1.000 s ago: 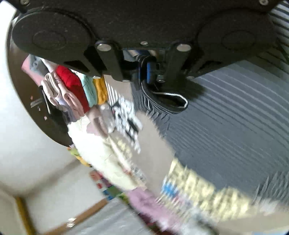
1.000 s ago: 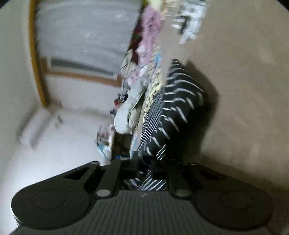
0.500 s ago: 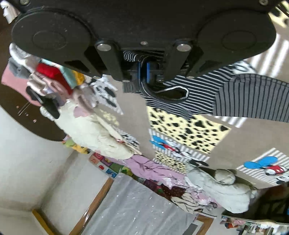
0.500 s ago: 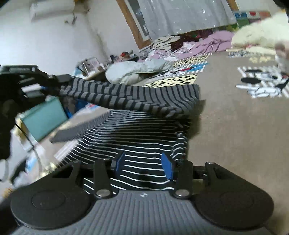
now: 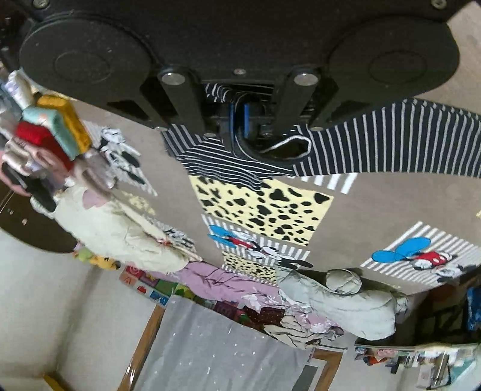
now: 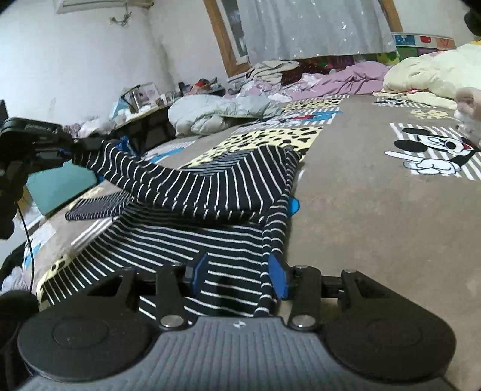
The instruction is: Fold clothes
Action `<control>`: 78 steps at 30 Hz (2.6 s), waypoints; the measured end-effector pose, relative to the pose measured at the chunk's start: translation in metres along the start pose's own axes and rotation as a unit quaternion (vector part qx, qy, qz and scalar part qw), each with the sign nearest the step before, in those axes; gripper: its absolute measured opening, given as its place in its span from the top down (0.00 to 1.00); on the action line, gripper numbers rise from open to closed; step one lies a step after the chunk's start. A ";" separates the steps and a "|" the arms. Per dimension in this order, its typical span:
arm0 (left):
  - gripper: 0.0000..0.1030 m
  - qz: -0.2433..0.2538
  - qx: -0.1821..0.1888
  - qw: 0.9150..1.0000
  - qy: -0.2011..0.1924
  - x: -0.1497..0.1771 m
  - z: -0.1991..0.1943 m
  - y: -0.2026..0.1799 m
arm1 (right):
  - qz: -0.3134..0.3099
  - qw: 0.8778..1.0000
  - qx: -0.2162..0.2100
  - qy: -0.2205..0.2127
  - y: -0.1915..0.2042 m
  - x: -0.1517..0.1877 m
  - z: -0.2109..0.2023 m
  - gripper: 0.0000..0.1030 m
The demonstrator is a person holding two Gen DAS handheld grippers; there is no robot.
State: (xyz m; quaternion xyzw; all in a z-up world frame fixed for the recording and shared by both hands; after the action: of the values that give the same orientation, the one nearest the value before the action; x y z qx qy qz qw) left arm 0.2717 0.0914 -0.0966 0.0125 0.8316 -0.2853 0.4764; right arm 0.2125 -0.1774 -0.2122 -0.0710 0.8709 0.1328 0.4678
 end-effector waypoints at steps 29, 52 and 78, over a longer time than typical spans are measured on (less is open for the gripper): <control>0.97 0.013 -0.013 1.000 -0.009 -0.005 0.003 0.018 | -0.144 0.985 0.044 0.083 0.015 0.039 -0.041 0.64; 0.97 0.045 -0.008 0.999 0.005 -0.043 0.032 0.035 | -0.352 0.933 0.059 0.038 0.124 0.057 -0.032 0.81; 0.64 -0.030 0.084 0.990 0.111 0.105 0.050 -0.062 | -0.275 0.959 -0.064 0.004 0.124 0.080 -0.086 0.48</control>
State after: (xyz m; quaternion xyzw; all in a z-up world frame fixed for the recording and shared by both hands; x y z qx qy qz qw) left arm 0.2352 -0.0116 -0.1713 0.0593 0.8527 -0.3647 0.3694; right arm 0.0694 -0.0847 -0.2127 -0.3379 0.8094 0.0541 0.4772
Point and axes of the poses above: each gripper's, at about its wrist camera, not at the fingertips, and z roughly the way its jaws point, y to its left, x to its underside, the point moved 10 cm from there along z, roughly the way its jaws point, and after that the axes turned 15 degrees about x, right-handed, at the moved point
